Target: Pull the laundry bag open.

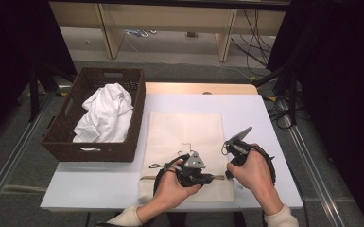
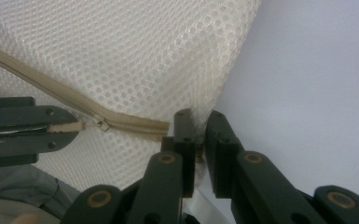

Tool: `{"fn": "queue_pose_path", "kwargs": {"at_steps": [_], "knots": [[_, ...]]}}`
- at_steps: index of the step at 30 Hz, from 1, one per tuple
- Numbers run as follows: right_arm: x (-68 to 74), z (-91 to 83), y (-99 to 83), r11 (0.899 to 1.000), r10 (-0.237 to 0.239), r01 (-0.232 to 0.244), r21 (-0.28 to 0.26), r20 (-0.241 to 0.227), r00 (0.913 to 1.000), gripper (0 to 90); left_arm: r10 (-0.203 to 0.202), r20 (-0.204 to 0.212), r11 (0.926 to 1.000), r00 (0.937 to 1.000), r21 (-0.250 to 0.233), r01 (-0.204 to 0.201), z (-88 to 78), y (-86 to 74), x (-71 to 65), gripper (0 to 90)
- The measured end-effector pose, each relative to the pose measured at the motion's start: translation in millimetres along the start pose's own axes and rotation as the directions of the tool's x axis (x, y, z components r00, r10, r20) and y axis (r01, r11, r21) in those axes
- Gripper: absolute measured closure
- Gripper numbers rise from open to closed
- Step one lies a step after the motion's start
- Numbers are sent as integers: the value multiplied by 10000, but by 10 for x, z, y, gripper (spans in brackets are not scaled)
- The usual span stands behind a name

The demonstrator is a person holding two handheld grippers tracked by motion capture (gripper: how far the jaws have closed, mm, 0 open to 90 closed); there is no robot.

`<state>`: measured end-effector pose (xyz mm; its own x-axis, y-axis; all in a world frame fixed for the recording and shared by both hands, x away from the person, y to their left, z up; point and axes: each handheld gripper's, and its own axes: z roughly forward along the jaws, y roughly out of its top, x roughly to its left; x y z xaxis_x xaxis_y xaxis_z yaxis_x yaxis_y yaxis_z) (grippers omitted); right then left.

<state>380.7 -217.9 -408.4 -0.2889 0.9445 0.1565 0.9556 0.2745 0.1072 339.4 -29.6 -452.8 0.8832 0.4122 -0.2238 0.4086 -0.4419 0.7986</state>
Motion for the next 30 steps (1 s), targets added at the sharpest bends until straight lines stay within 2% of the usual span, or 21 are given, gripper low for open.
{"fn": "queue_pose_path", "kwargs": {"at_steps": [2,4,7,8,9,10,12,13,14,15,16,17,18,19,21,23,24,27,28,29,30], "knots": [[-22,-21,2,9994,-274,274,230,-10,9996,843,16,-28,10000,10000,44,-16,-12,4,-2,871],[-28,-26,3,9992,-308,308,253,-14,9995,844,25,-72,10000,10000,22,-25,-21,5,-1,871],[-25,-26,6,9997,-70,70,220,3,10000,844,63,33,10000,10000,-37,-63,-34,5,1,871],[-46,-27,2,9993,-297,296,207,39,9996,843,-23,139,10000,9999,-76,24,-39,4,-6,871],[-47,-11,0,10000,-90,91,-38,27,10000,843,261,38,9997,9997,-7,-261,-59,8,15,871],[-47,-34,-1,9994,-100,99,325,23,9999,843,261,38,9997,9997,-7,-261,-59,8,15,871],[-44,-36,-1,9994,-60,59,327,23,10000,844,106,-26,9999,9999,-20,-106,-73,4,11,871],[-43,-33,-2,9995,-68,66,295,63,10000,844,-23,222,10000,9998,-83,24,-68,-1,8,870],[-42,-33,-1,9995,-84,83,317,36,10000,844,10,-53,10000,10000,-14,-11,-84,-1,7,871],[-31,-31,3,9997,64,-64,226,27,10000,844,22,-83,10000,10000,-11,-22,-89,-2,7,871],[-46,-24,4,9997,-213,213,102,39,9998,844,255,-116,9997,9996,71,-255,-99,0,22,871],[-62,-11,5,9990,-451,452,-62,71,9990,844,244,-126,9997,9996,46,-244,-100,-1,22,871],[-38,-19,1,9999,-90,90,118,49,9999,844,181,-102,9998,9998,-4,-181,-103,-2,19,871],[-43,-29,0,9994,-121,120,331,30,9999,843,141,1,9999,9999,-68,-141,-99,-4,20,871],[-33,-27,5,9997,42,-42,252,16,10000,843,-75,58,9999,10000,74,74,-117,-4,12,871],[-28,-29,2,9995,159,-157,261,-52,9999,844,18,-211,10000,9998,16,-18,-121,-7,10,871],[-44,-30,-3,9995,-73,72,297,48,10000,843,48,-206,10000,9998,42,-47,-127,-7,14,871],[-42,-25,-6,9998,-46,44,211,60,10000,844,-19,-85,10000,10000,-93,18,-127,-15,12,871],[-68,-13,-3,9992,-391,391,53,99,9992,843,188,-207,9998,9996,2,-188,-141,-12,21,871],[-70,-11,-3,9992,-391,391,33,116,9992,844,185,-140,9998,9997,-57,-186,-144,-12,23,871],[-70,0,-7,9990,-405,406,-171,109,9991,843,-79,-141,9999,9999,-66,79,-148,-19,13,871]]}}
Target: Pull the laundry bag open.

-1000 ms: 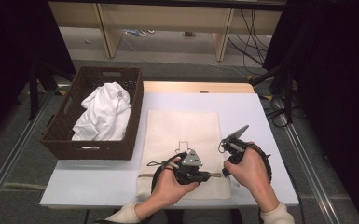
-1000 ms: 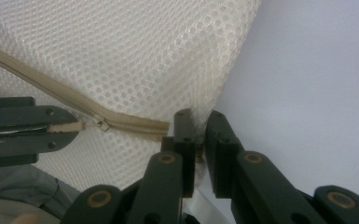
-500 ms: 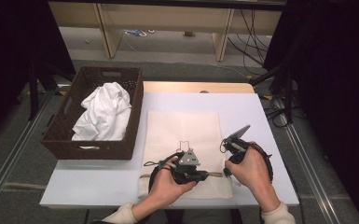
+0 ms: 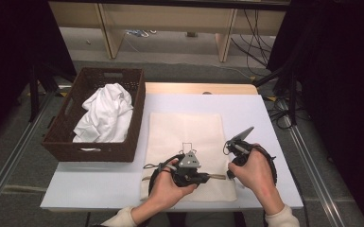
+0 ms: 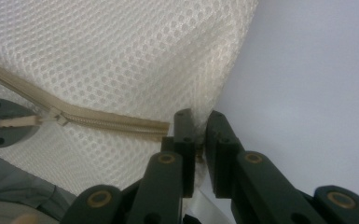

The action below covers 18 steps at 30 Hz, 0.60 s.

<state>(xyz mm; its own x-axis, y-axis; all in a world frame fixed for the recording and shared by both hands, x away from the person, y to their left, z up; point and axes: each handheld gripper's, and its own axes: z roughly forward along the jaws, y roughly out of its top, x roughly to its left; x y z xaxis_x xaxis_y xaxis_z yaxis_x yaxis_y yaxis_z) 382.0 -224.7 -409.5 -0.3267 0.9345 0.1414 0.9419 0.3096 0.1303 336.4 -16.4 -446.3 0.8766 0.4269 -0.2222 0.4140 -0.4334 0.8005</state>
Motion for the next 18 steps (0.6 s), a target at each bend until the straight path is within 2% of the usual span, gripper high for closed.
{"fn": "queue_pose_path", "kwargs": {"at_steps": [1,2,3,4,5,6,8,10,11,12,13,14,18], "knots": [[-4,-4,3,9999,2,-1,109,-22,10000,844,6,5,10000,10000,14,-6,-7,1,0,871],[-20,-6,8,9996,-247,247,138,-4,9997,843,23,52,10000,10000,-41,-23,-5,-1,6,871],[-20,-6,8,9996,-247,247,138,-4,9997,843,20,9,10000,10000,-57,-20,-8,-2,2,871],[2,-2,1,10000,15,-15,62,1,10000,844,34,-69,10000,10000,-6,-34,-16,-1,-3,871],[6,0,-1,10000,51,-51,33,20,10000,844,114,-65,9999,9999,-16,-114,-21,0,2,871],[1,3,0,10000,-9,9,7,-4,10000,843,-3,-45,10000,10000,-3,3,-26,-3,-5,870],[0,3,0,10000,-10,10,8,20,10000,843,125,-3,9999,9999,-36,-125,-30,-1,7,871],[-13,6,1,9999,-150,150,-17,27,9999,843,219,-175,9998,9996,3,-219,-45,2,10,871],[-26,9,3,9996,-289,289,-51,22,9996,843,50,-224,10000,9997,12,-50,-49,-3,0,871],[-29,-4,8,9994,-304,304,154,-18,9995,844,150,-292,9999,9995,82,-148,-59,-3,10,871],[-19,-14,8,9995,-113,114,295,-22,9999,844,61,-195,10000,9998,-25,-62,-57,-5,5,871],[3,-26,8,9986,209,-207,486,-37,9998,844,210,-206,9998,9996,17,-210,-64,-3,19,871],[7,-7,2,9992,309,-308,260,-24,9995,844,103,-219,9999,9997,70,-101,-83,-7,14,870]]}}
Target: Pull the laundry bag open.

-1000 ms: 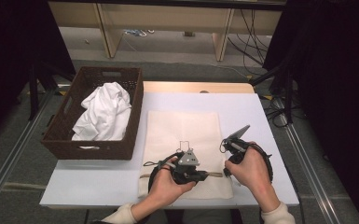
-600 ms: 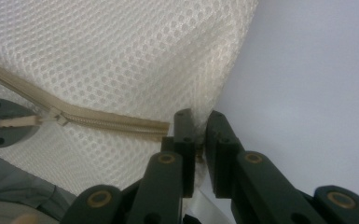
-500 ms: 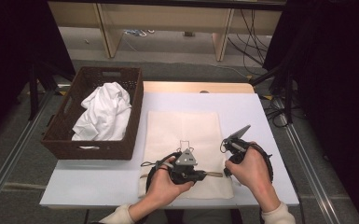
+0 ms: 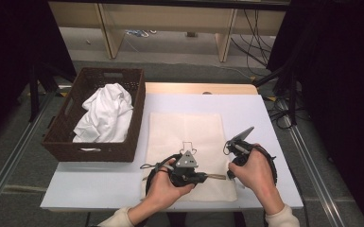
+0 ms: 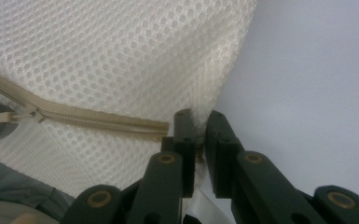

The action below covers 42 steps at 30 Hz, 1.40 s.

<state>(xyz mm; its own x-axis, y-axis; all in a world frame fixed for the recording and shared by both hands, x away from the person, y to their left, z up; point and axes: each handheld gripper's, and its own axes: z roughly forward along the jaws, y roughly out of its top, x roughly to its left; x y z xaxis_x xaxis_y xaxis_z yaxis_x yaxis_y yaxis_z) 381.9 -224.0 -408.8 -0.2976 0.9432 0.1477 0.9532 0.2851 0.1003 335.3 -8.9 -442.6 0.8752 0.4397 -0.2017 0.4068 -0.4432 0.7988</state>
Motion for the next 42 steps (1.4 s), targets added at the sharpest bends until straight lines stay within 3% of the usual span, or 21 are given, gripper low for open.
{"fn": "queue_pose_path", "kwargs": {"at_steps": [1,3,5,7,11,12,16,18,20,23,25,26,28,30,32,33,36,37,38,41,42], "knots": [[-32,17,3,9987,-437,438,-260,56,9990,843,25,-52,10000,10000,57,-24,-6,-1,5,871],[-5,-2,1,10000,40,-40,49,-8,10000,843,134,64,9999,9999,-100,-133,-10,0,18,871],[2,-5,1,9998,217,-217,54,-47,9998,843,-94,-42,9999,9999,-69,93,-25,-3,4,871],[-16,-21,9,9997,-86,86,210,-8,10000,843,-21,12,9999,10000,-106,21,-35,-4,13,871],[11,-2,2,9993,365,-365,-4,-122,9993,843,107,-48,9999,9999,-59,-107,-60,-9,18,871],[-7,-3,0,10000,34,-34,42,-51,10000,844,-88,-93,9999,9999,-52,88,-61,-16,8,871],[-3,-5,0,10000,84,-84,35,-33,10000,843,-19,-96,10000,10000,-87,18,-73,-19,15,871],[7,-15,6,9993,349,-347,128,-136,9993,844,174,-130,9998,9998,-13,-174,-86,-18,30,871],[-2,-24,12,9997,147,-147,216,-23,9999,843,-99,-113,9999,9999,-71,98,-91,-24,16,871],[-26,-22,7,9996,-30,31,270,-50,10000,843,72,-155,10000,9999,-58,-73,-110,-28,33,871],[-24,-22,7,9996,-48,49,260,-33,10000,844,-152,-138,9999,9998,-85,151,-115,-35,23,871],[-36,-11,13,9997,-235,236,61,-87,9997,843,-44,-226,10000,9997,11,44,-122,-36,32,871],[-27,-20,8,9997,-119,119,222,-29,9999,843,-109,-114,9999,9999,-110,108,-122,-38,32,871],[-17,-19,10,9998,50,-49,210,-78,10000,844,146,-122,9999,9998,-50,-147,-138,-31,45,871],[-15,-19,10,9997,73,-72,228,-54,10000,843,142,-169,9999,9998,10,-142,-146,-33,48,871],[-20,-21,7,9997,8,-7,249,-20,10000,843,-185,-166,9998,9997,-79,183,-144,-42,32,871],[-25,-23,8,9997,49,-49,256,-26,10000,844,39,-132,10000,9999,-23,-39,-155,-42,50,871],[-42,-16,9,9997,-200,201,113,-19,9998,843,67,-160,10000,9998,-33,-68,-155,-44,52,871],[-14,-25,11,9994,285,-284,201,-40,9996,844,69,-173,10000,9998,-22,-69,-158,-46,55,871],[-34,-26,3,9997,79,-78,224,-28,10000,844,-194,-191,9998,9996,-47,194,-170,-52,48,871],[-33,-32,5,9996,123,-121,269,-51,9999,843,-51,-216,10000,9998,-18,50,-185,-49,57,871]]}}
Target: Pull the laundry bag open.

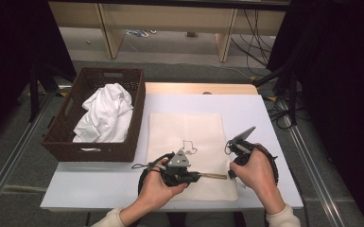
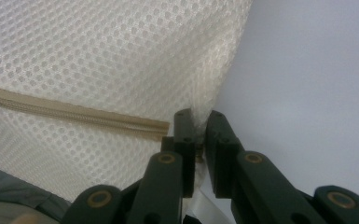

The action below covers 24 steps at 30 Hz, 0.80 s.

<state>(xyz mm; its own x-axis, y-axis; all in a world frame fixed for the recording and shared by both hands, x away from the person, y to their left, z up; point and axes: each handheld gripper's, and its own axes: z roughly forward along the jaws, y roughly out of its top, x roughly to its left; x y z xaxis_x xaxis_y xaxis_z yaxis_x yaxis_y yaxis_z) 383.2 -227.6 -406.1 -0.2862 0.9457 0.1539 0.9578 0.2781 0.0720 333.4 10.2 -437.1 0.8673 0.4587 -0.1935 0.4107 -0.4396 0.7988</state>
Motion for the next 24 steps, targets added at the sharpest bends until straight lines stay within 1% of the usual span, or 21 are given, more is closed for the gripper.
{"fn": "queue_pose_path", "kwargs": {"at_steps": [1,2,3,5,6,7,8,9,10,11,12,13,14,15,16,17,18,19,21,22,24], "knots": [[-24,4,0,9993,-314,315,-179,44,9995,844,77,31,10000,10000,40,-77,-8,1,12,871],[-35,10,0,9988,-412,414,-269,56,9991,843,-125,39,9999,9999,-38,125,-5,-3,4,871],[-10,-5,-2,9999,-80,80,-62,13,10000,844,-133,22,9999,9999,-25,133,-10,-4,6,871],[-17,-9,-6,9999,-131,132,-100,73,9999,844,-104,-47,9999,9999,14,104,-26,-7,7,871],[-5,-11,-5,9999,119,-119,-112,-2,9999,844,123,-74,9999,9999,76,-123,-36,-5,22,871],[-4,-5,-6,9995,186,-186,-248,-7,9998,844,-130,-62,9999,9999,19,130,-35,-13,14,871],[-18,-13,-11,10000,58,-57,-80,87,9999,843,-87,-27,10000,10000,-30,87,-41,-15,20,871],[-24,-13,-11,9999,10,-10,-100,71,10000,844,100,-71,9999,9999,59,-100,-55,-13,33,871],[-24,-13,-11,9999,10,-10,-100,71,10000,844,-197,-85,9998,9998,15,197,-58,-20,18,871],[-25,-16,-12,10000,30,-30,-88,68,10000,844,-80,-55,10000,10000,50,80,-68,-20,31,871],[-57,-3,-7,9987,-436,438,-265,70,9990,844,66,-65,10000,10000,42,-65,-71,-21,40,871],[-39,-10,-10,9997,-176,177,-165,66,9998,844,62,-72,10000,10000,64,-61,-76,-26,42,871],[-23,-16,-11,10000,48,-47,-63,84,10000,844,-86,-78,10000,9999,40,87,-74,-34,41,871],[-20,-17,-10,9999,72,-72,-72,24,10000,844,-200,-62,9998,9998,9,200,-75,-38,37,871],[-24,-11,-8,9999,26,-26,-106,19,10000,844,-184,-57,9998,9998,4,184,-79,-40,42,871],[-21,-10,-8,9999,89,-89,-96,24,10000,844,-134,-46,9999,9999,-18,133,-84,-41,49,871],[-20,-10,-7,9999,117,-117,-79,5,9999,844,-56,-167,9999,9998,110,58,-98,-41,53,871],[-20,-10,-7,9999,119,-119,-85,20,9999,844,-251,-139,9997,9996,39,251,-99,-48,44,871],[-20,-12,-7,9999,121,-121,-109,42,9999,844,-53,-148,10000,9999,50,54,-111,-48,60,871],[-22,-15,-6,9999,105,-105,-83,50,9999,844,-169,-144,9998,9998,42,170,-113,-53,58,871],[-21,-16,-5,9999,105,-104,-82,53,9999,844,-256,-122,9997,9996,28,257,-119,-63,63,871]]}}
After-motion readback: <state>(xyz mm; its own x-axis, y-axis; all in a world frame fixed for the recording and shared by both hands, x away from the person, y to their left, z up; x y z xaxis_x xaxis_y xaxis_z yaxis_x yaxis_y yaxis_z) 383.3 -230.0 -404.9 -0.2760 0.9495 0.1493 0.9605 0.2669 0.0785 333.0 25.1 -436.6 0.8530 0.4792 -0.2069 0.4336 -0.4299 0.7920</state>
